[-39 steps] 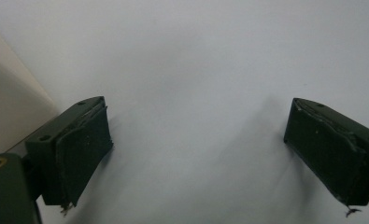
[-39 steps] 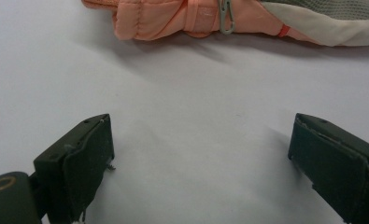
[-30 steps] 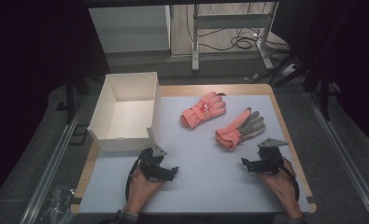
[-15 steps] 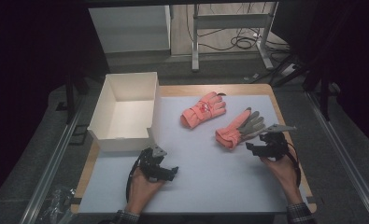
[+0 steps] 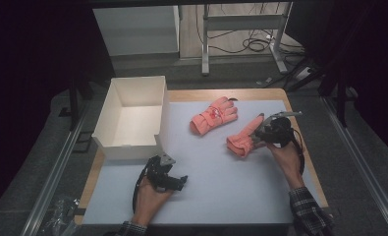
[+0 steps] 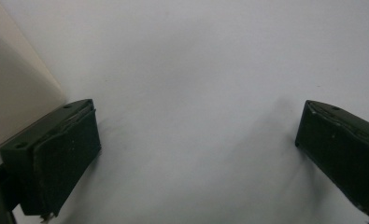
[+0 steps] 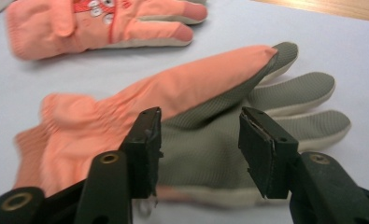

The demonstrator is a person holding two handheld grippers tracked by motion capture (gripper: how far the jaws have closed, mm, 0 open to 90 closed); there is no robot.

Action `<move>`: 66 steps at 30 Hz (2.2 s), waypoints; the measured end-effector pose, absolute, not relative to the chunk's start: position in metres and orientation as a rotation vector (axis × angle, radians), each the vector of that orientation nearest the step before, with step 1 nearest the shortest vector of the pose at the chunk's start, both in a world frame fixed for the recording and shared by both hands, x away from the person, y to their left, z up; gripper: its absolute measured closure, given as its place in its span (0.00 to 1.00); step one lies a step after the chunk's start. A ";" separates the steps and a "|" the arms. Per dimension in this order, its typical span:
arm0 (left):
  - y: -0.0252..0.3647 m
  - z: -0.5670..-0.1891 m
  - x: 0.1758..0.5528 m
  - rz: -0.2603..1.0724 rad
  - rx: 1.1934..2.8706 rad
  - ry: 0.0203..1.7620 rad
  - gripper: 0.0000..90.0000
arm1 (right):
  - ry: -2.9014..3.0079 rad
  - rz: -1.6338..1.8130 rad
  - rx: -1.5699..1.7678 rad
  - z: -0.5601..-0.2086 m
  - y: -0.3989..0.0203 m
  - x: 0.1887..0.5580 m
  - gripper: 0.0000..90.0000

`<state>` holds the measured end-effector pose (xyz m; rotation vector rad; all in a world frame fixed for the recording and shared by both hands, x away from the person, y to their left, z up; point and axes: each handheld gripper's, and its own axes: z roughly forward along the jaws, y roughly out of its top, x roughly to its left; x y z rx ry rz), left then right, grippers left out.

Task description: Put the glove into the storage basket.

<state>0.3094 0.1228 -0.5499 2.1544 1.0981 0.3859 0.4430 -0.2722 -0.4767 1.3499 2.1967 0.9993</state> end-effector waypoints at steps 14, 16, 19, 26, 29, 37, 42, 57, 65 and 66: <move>0.123 -0.550 0.309 0.385 2.155 1.099 0.00 | 2.196 0.880 1.416 -0.506 -0.260 0.455 0.90; 0.123 -0.550 0.309 0.383 2.153 1.101 0.00 | 2.190 0.880 1.412 -0.506 -0.260 0.455 0.93; 0.123 -0.550 0.309 0.383 2.153 1.101 0.00 | 2.187 0.888 1.411 -0.506 -0.261 0.454 0.95; 0.123 -0.550 0.309 0.383 2.153 1.100 0.00 | 2.208 0.962 1.426 -0.499 -0.269 0.454 0.96; 0.123 -0.550 0.309 0.383 2.153 1.101 0.00 | 2.217 0.980 1.418 -0.497 -0.270 0.453 0.96; 0.123 -0.550 0.309 0.383 2.153 1.101 0.00 | 2.257 1.057 1.331 -0.481 -0.272 0.442 0.97; 0.123 -0.550 0.309 0.383 2.153 1.101 0.00 | 2.320 1.098 1.201 -0.465 -0.269 0.428 0.96; 0.123 -0.550 0.309 0.386 2.155 1.097 0.00 | 2.515 1.216 0.855 -0.447 -0.253 0.389 0.96; 0.123 -0.550 0.309 0.388 2.152 1.098 0.00 | 2.634 1.213 0.605 -0.453 -0.224 0.373 0.96; 0.123 -0.550 0.310 0.388 2.152 1.098 0.00 | 2.657 1.212 0.567 -0.455 -0.217 0.371 0.96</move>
